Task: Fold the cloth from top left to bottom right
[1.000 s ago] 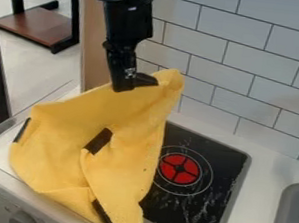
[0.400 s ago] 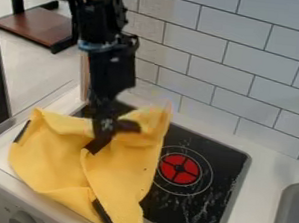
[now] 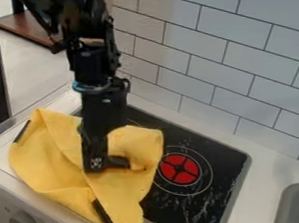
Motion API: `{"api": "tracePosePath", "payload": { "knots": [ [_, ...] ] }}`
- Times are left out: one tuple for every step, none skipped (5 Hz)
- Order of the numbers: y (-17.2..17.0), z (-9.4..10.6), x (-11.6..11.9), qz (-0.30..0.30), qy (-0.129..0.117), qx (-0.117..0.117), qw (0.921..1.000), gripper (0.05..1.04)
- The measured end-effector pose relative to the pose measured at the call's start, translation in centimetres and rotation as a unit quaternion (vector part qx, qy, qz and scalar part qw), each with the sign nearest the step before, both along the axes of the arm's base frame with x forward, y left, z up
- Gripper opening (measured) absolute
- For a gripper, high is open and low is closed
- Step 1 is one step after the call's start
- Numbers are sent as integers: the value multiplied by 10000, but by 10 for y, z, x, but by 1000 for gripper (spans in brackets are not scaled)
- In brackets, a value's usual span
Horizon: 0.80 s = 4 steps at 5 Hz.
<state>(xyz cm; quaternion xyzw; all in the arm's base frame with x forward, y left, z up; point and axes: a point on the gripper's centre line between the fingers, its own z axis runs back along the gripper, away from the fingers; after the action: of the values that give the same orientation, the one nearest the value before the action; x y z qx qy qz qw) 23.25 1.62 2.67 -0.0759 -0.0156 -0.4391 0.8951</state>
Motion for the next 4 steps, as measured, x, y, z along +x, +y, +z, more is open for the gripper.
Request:
{"api": "tracePosePath", "payload": {
  "knots": [
    [6,-8,0,28,-76,252,9996,71],
    [1,-10,-2,-71,-44,289,9995,226],
    [-2,-12,-7,-80,9,219,9997,483],
    [-3,-12,-12,-161,121,165,9997,787]
  ]
}}
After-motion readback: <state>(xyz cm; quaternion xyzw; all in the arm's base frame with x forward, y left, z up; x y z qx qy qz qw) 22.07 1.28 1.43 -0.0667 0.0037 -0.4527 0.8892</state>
